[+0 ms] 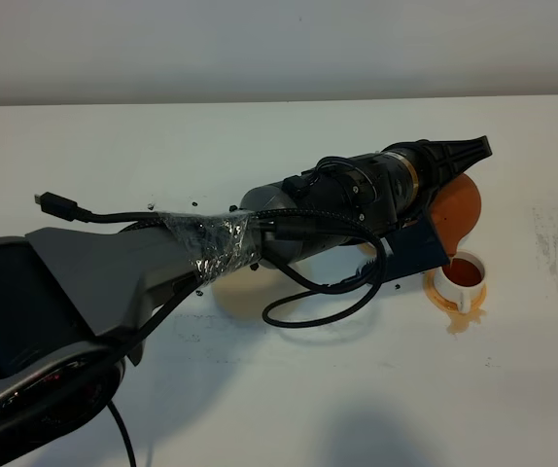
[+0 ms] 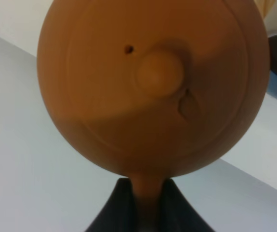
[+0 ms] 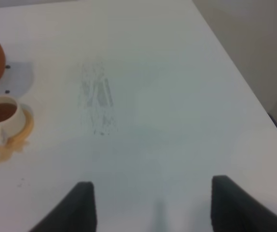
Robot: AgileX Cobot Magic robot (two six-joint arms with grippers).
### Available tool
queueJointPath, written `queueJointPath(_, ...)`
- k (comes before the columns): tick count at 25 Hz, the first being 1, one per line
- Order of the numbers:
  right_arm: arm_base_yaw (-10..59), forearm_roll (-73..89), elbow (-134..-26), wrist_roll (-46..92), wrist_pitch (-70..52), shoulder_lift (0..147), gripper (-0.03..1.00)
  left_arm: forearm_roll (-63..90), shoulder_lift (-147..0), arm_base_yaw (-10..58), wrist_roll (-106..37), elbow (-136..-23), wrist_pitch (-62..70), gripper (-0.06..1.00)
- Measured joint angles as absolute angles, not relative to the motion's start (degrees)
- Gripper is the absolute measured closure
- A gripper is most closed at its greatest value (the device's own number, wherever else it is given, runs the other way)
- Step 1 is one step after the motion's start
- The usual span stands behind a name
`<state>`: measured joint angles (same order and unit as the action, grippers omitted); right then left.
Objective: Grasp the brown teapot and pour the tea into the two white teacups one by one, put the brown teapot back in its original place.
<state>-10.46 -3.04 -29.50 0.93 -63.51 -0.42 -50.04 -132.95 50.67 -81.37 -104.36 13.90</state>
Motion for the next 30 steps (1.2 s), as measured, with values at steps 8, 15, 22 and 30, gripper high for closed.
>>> queueJointPath(8, -10.5, -3.0, -29.5, 0.9, -63.5, -0.4, 0.45, -51.2, -133.0, 50.7, -81.5, -104.4, 12.9, 0.85)
queueJointPath(15, -10.5, -3.0, -29.5, 0.9, -63.5, -0.4, 0.45, -51.5, -133.0, 50.7, -81.6, -104.4, 12.5, 0.85)
queueJointPath(22, -10.5, -3.0, -29.5, 0.9, -63.5, -0.4, 0.45, -51.5, -133.0, 50.7, -81.7, -104.4, 11.1, 0.85)
queueJointPath(30, -10.5, -3.0, -29.5, 0.9, -63.5, -0.4, 0.45, -44.8, -133.0, 50.7, -81.1, -104.4, 13.4, 0.85)
